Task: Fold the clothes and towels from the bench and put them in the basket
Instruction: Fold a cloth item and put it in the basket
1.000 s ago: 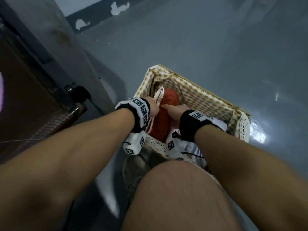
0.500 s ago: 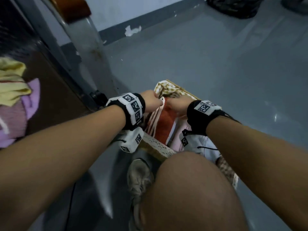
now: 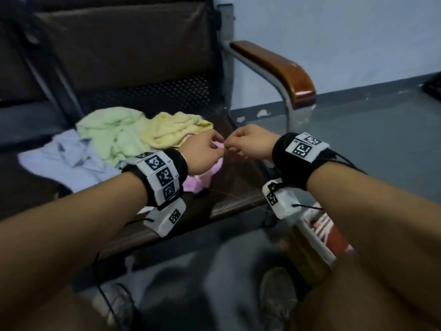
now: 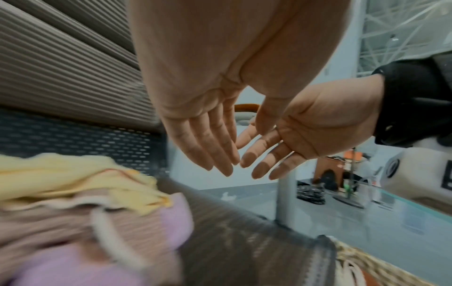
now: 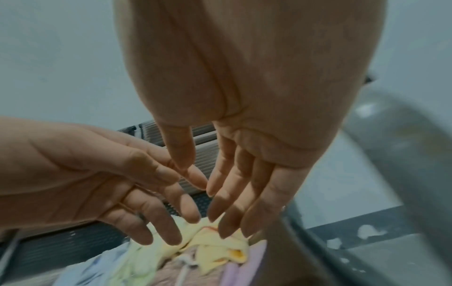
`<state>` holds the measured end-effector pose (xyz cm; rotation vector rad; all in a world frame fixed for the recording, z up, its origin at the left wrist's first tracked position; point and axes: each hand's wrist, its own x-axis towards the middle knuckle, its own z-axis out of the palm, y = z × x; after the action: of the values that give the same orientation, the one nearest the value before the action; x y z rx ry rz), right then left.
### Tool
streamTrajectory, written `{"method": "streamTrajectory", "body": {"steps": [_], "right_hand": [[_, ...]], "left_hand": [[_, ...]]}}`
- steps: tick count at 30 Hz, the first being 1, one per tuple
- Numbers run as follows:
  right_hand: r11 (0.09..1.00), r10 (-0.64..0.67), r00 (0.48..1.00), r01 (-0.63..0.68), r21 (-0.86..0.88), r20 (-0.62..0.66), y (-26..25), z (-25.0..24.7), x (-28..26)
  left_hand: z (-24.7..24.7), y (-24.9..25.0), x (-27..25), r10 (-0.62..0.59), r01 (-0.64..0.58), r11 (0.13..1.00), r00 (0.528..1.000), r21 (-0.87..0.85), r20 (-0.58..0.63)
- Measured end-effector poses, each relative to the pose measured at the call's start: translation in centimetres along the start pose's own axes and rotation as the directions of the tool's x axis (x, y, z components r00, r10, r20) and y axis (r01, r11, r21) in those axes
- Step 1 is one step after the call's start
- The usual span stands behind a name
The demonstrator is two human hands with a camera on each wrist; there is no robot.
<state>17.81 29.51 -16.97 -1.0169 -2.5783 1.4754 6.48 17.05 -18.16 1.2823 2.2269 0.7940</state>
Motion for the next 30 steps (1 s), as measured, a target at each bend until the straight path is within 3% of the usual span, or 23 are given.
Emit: {"method": "streamTrajectory", "body": {"steps": [6,9,11,14,18,21,24,28,30], "right_hand": [[0.932,-0.156,0.979,0.191,-0.308,0.135,-3.5,9.7,4.7],[0.862,-0.117,0.973,0.199,-0.466,0.199,-3.3,12.7,6.9],[0.842,-0.106,0.979,0.181,-0.508,0.174,-2.9,13.7,8.6],[0.864,-0.179,0.983,0.135,-0.485,-0.045,-2.5,13.9,11.1],[0.868,-0.198,0.919,0.004,-0.496,-0.34,-2.0,13.2,13.7],[0.904,-0.086,0.945,-0.059,-0.423,-0.314,-1.4,12.5,15.1],[0.915,-0.139,0.956,0.024,-0.404,-0.258,-1.0,11.9,15.7],[0.95,-0.178,0.958,0.107,-0.295,-0.226,-2.6,11.6,14.2],[0.956,-0.249,0.955,0.216,-0.199,-0.162,-3.9,11.2,12.6]], "left_hand": [[-3.8,-11.0,-3.2,-0.216,0.218,0.962,0.976,0.162,-0.034],[-4.2,-15.0,-4.2,-0.297,0.287,0.907,0.955,0.309,-0.014],[-4.1,-17.0,-4.6,-0.323,0.287,0.874,0.946,0.393,0.029],[-4.5,-19.4,-4.7,-0.359,0.271,0.853,0.925,0.445,0.125],[-5.1,-20.3,-3.5,-0.375,0.289,0.847,0.92,0.445,0.116],[-4.9,-19.6,-2.6,-0.351,0.274,0.871,0.928,0.408,0.127],[-4.7,-18.7,-1.7,-0.313,0.254,0.892,0.944,0.375,0.107],[-5.0,-17.6,-0.8,-0.24,0.242,0.931,0.97,0.274,-0.039],[-5.2,-16.9,-0.5,-0.202,0.232,0.947,0.968,0.223,-0.147]]}}
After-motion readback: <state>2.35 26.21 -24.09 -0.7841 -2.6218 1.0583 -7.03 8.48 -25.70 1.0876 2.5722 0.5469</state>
